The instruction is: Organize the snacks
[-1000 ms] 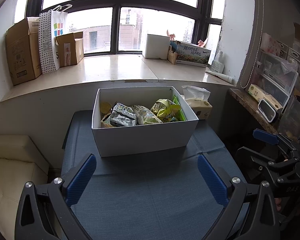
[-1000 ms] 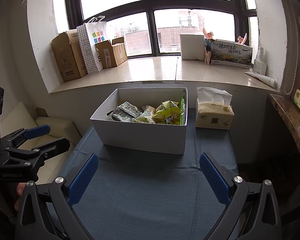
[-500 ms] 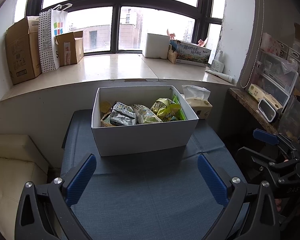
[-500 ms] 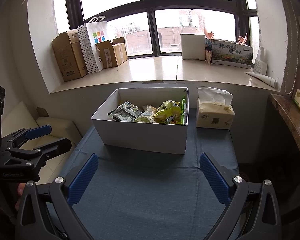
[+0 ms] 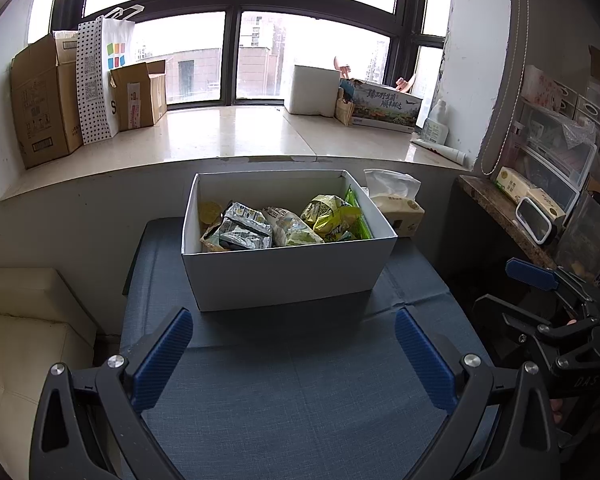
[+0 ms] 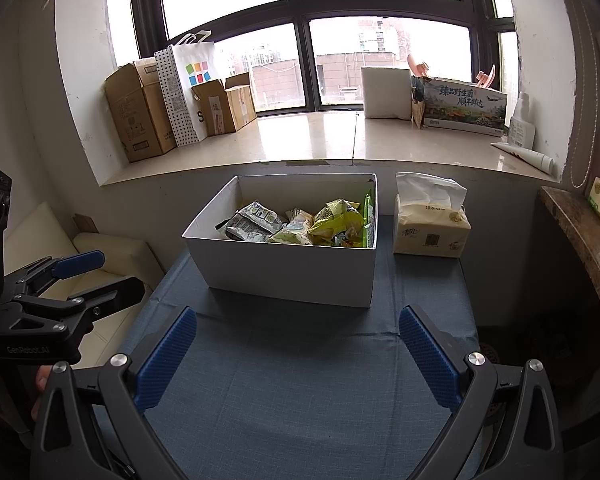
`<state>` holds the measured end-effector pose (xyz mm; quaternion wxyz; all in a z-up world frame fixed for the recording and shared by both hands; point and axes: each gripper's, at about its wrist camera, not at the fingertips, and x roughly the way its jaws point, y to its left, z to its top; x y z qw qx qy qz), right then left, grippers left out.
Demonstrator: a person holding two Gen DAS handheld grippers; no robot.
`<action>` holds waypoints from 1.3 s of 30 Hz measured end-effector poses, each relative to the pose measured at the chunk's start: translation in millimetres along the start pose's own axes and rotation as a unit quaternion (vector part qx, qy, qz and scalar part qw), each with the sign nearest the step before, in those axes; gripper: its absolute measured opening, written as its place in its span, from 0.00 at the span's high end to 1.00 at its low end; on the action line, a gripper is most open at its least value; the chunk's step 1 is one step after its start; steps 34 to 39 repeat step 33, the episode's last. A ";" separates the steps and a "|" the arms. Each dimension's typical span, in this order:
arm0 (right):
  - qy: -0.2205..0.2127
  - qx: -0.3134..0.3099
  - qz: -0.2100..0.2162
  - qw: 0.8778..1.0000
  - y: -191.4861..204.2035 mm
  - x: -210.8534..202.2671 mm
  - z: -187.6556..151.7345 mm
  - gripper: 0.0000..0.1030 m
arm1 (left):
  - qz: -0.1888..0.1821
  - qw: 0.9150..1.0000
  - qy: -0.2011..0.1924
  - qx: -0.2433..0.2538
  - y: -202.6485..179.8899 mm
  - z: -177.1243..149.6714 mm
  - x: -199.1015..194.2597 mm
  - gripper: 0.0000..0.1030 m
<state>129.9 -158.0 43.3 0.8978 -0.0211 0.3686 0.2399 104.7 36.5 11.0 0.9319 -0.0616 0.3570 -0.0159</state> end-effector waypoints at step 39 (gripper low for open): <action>0.000 -0.001 0.002 1.000 1.4 -0.6 -0.7 0.00 | -0.010 1.000 -0.008 0.002 -1.4 -2.6 -1.7 0.00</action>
